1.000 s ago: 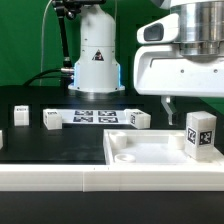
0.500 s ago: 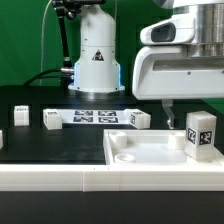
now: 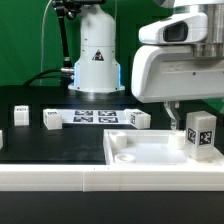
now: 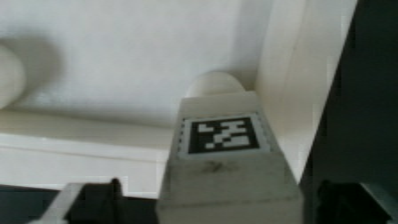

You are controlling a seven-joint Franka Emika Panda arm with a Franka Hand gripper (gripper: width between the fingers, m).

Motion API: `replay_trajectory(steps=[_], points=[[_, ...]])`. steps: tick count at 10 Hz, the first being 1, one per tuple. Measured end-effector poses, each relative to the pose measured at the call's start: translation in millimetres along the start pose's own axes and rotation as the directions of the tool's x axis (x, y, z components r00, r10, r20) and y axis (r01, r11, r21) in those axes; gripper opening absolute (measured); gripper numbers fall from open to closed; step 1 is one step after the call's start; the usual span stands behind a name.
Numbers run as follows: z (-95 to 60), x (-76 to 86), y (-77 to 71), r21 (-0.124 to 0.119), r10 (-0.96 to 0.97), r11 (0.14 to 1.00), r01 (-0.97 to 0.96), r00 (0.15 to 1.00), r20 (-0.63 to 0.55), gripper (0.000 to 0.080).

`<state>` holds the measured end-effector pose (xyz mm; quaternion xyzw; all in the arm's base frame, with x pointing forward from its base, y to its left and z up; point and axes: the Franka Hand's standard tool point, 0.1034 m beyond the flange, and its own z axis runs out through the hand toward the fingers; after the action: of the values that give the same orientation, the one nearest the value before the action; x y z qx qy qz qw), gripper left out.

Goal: Assemble one leg

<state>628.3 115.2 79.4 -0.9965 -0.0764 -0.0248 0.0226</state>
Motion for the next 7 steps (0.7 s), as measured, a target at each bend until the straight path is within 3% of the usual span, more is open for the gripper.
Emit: replay_trajectory(steps=[1,2,6,7], points=[[0.0,0.0,0.0,0.0,0.0,1.0,0.0,1.0,0.0,0.0387],[0.1,-0.2,0.0,0.0,0.0,1.0,0.0,1.0,0.0,0.0289],[0.4,-0.2,-0.5,0.002,0.066,0.998,-0.066,0.998,-0.001,0.0289],[1.2,-0.2,-2.1,0.008,0.211,0.978,-0.211,0.977,-0.019,0.0289]])
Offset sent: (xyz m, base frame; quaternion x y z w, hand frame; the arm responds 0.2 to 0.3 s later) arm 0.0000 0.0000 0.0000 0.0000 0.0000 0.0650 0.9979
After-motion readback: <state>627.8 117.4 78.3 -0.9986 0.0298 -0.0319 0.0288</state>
